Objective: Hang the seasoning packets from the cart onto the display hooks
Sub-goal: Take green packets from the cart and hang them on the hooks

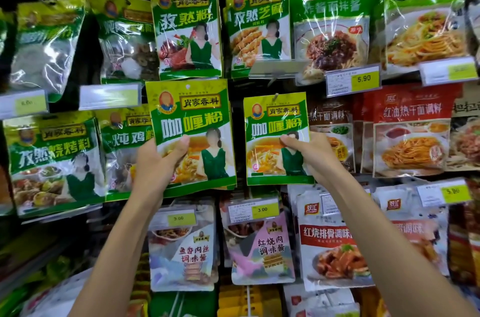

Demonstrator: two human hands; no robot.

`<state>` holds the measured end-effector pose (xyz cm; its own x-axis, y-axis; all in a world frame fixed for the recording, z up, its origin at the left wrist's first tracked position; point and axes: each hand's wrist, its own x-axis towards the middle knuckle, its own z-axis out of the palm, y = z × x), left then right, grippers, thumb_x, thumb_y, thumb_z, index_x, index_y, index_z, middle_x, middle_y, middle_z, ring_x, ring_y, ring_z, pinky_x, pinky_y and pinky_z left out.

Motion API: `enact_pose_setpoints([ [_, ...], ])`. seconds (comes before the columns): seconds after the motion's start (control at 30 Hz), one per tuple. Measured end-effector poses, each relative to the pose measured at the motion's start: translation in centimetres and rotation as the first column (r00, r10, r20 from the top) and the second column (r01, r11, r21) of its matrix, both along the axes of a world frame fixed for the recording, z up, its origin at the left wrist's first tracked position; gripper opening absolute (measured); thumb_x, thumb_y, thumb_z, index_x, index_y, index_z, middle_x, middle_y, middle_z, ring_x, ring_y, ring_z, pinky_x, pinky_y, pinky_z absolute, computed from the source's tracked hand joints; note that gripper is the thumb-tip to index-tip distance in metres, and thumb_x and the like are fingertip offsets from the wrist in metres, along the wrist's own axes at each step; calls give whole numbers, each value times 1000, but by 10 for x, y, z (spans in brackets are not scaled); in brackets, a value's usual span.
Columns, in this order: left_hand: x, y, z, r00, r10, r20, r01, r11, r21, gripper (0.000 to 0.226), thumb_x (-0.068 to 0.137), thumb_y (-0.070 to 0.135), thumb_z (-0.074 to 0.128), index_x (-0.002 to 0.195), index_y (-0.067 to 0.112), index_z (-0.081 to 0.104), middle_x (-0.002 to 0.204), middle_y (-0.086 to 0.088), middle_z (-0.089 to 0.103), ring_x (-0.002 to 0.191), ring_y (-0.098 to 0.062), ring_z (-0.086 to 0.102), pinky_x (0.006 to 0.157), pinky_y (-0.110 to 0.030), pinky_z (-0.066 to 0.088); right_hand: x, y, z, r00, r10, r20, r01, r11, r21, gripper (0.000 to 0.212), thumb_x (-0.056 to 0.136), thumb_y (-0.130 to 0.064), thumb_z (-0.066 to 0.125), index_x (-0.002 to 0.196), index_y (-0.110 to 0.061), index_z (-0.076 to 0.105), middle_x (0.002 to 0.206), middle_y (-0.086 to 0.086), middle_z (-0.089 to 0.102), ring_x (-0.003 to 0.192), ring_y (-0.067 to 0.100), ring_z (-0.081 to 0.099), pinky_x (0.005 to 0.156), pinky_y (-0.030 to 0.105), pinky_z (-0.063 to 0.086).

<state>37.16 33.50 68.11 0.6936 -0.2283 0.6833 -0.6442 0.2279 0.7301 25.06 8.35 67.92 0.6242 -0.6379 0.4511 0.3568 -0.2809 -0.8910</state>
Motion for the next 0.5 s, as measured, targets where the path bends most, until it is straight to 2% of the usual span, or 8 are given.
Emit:
enact_pose_setpoints([
  [0.1, -1, -1, -1, 1000, -20, -23, 20, 1000, -3, 18, 79, 34, 71, 75, 20, 60, 78, -7, 72, 84, -34, 69, 82, -54, 54, 7, 4, 1, 995, -93, -46, 92, 995, -31, 22, 88, -20, 68, 90, 1, 62, 100, 23, 70, 97, 34, 65, 95, 50, 49],
  [0.2, -7, -2, -2, 999, -49, -21, 49, 999, -10, 19, 73, 38, 71, 76, 22, 62, 79, -4, 72, 90, -38, 67, 88, -57, 51, 11, 6, 1, 985, -158, -70, 152, 985, -79, 23, 89, -22, 68, 88, 1, 60, 103, 26, 66, 99, 36, 62, 100, 55, 42],
  [0.27, -9, -3, -4, 998, -65, -12, 65, 998, 1, 21, 70, 41, 69, 78, 22, 63, 80, -3, 73, 89, -35, 68, 87, -56, 52, 11, 8, 1, 981, -183, -66, 176, 979, -104, 24, 89, -23, 67, 85, -1, 60, 99, 26, 66, 94, 37, 61, 99, 55, 42],
  [0.33, -9, -5, -7, 997, -74, -8, 74, 997, 13, 22, 71, 42, 68, 79, 21, 64, 80, -4, 72, 84, -32, 68, 84, -55, 53, 10, 8, -3, 978, -200, -62, 190, 971, -147, 27, 89, -28, 67, 83, -3, 60, 89, 22, 64, 85, 35, 61, 88, 48, 48],
  [0.4, -8, -7, -10, 996, -90, -8, 90, 996, 25, 22, 72, 42, 68, 80, 22, 65, 80, -1, 73, 82, -28, 67, 82, -53, 53, 5, 7, -9, 970, -231, -76, 215, 960, -179, 27, 88, -36, 67, 80, -12, 57, 81, 10, 58, 77, 25, 54, 77, 42, 46],
  [0.43, -9, -8, -11, 995, -101, -8, 101, 994, 30, 21, 73, 41, 68, 82, 23, 66, 81, 1, 74, 84, -27, 68, 81, -50, 54, 2, 7, -13, 958, -272, -93, 250, 949, -194, 28, 88, -38, 67, 90, -12, 58, 86, 7, 57, 81, 22, 53, 78, 43, 47],
  [0.5, -11, -11, -14, 993, -116, -17, 116, 993, 35, 22, 73, 41, 68, 86, 23, 67, 82, 3, 75, 88, -28, 69, 79, -45, 56, -4, 8, -23, 897, -432, -92, 400, 883, -244, 42, 87, -36, 69, 112, -6, 52, 100, 7, 57, 91, 21, 53, 83, 43, 47],
])
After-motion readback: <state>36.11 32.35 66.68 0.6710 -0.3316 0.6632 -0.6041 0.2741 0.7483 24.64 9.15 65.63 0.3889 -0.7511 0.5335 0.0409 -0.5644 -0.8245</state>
